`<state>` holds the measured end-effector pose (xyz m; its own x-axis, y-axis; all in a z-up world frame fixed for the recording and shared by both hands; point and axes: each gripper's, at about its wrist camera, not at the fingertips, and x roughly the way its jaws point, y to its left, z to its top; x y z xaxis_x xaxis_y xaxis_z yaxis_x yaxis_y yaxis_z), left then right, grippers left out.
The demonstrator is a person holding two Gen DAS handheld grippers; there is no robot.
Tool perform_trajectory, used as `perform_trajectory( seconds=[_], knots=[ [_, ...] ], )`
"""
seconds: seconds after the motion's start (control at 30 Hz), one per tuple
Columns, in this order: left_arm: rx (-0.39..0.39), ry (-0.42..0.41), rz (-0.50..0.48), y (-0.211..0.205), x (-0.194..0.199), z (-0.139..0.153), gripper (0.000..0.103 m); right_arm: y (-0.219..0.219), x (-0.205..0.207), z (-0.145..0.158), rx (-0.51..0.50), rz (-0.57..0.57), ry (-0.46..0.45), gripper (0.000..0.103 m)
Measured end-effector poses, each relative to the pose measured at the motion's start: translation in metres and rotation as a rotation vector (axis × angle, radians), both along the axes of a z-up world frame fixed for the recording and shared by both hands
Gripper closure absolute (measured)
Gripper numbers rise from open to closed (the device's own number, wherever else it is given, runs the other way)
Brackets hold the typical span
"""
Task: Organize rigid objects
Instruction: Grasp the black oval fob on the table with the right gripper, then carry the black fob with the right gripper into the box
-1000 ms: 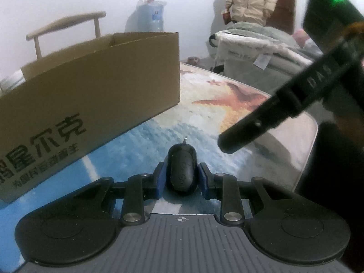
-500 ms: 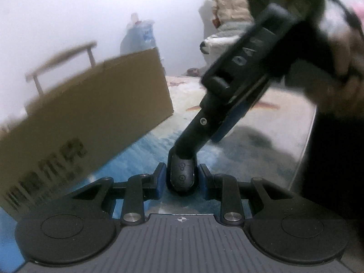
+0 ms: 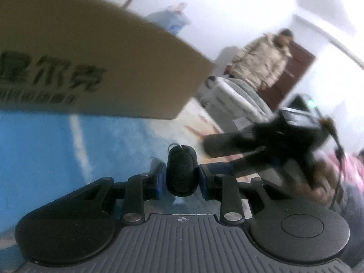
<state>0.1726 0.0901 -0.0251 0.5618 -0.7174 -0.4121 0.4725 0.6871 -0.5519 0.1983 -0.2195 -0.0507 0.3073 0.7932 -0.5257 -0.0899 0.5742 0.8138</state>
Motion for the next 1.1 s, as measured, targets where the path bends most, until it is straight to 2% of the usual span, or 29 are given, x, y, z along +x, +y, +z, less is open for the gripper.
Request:
perform_trajectory(
  seconds=[0.1, 0.17, 0.2, 0.27, 0.4, 0.53, 0.67, 0.73, 0.83, 0.9, 1.1],
  knots=[
    [0.047, -0.071, -0.029, -0.01, -0.007, 0.013, 0.074, 0.007, -0.002, -0.001, -0.019, -0.014, 0.007, 0.053],
    [0.093, -0.104, -0.028, -0.009, -0.011, 0.016, 0.074, 0.008, -0.005, 0.003, -0.029, -0.035, -0.016, 0.058],
    [0.105, -0.113, -0.029, -0.009, -0.012, 0.018, 0.074, 0.009, -0.007, 0.006, -0.032, -0.033, -0.03, 0.065],
    [0.111, -0.128, -0.026, -0.006, -0.015, 0.022, 0.074, 0.012, -0.009, 0.014, -0.051, -0.029, -0.055, 0.071],
    [0.129, -0.199, -0.025, 0.001, -0.024, 0.045, 0.074, 0.02, -0.014, 0.039, -0.053, -0.003, -0.119, 0.072],
    [0.184, -0.298, -0.026, 0.004, -0.026, 0.08, 0.074, 0.035, -0.015, 0.081, -0.051, 0.056, -0.235, 0.072],
    [0.227, -0.369, -0.007, 0.011, -0.005, 0.122, 0.074, 0.046, 0.003, 0.128, -0.051, 0.087, -0.339, 0.072],
    [0.279, -0.38, 0.003, 0.012, 0.015, 0.138, 0.074, 0.052, 0.026, 0.147, -0.07, 0.094, -0.36, 0.072],
    [0.389, -0.351, 0.026, 0.001, 0.062, 0.15, 0.074, 0.068, 0.07, 0.161, -0.131, 0.08, -0.356, 0.072],
    [0.455, -0.288, 0.027, -0.004, 0.096, 0.149, 0.074, 0.074, 0.1, 0.161, -0.182, 0.068, -0.317, 0.072],
    [0.559, -0.007, 0.016, -0.028, 0.193, 0.117, 0.074, 0.09, 0.173, 0.131, -0.354, 0.029, -0.144, 0.071]
  ],
)
